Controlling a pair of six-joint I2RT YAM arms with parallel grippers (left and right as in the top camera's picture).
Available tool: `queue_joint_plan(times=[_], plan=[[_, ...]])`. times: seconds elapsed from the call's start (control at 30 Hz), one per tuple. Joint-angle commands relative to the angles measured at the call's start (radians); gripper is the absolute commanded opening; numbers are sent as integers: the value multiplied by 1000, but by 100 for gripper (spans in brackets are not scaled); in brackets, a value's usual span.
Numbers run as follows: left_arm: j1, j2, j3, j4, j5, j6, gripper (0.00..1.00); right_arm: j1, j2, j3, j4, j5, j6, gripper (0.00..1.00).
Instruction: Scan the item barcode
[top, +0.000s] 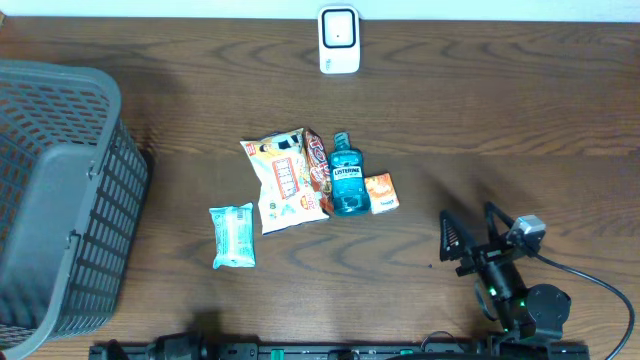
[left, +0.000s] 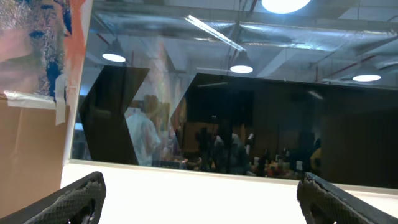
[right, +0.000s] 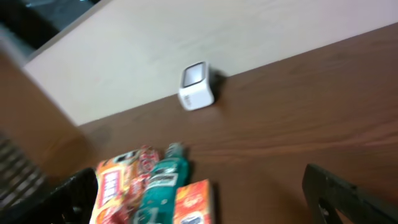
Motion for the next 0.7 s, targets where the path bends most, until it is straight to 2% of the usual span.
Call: queue_joint_plan(times=[0.0,0.17,0.67], plan=[[-20,-29,-6,3,20,-21,98,1,-5,-2,-4,-137,15,99],[-41,-142,-21,-8,20,-21,98,1,-5,-2,-5,-232,15,99],[-51,-139,-8,110,-4,-21,98,1,-5,-2,-14,-292,43,99]])
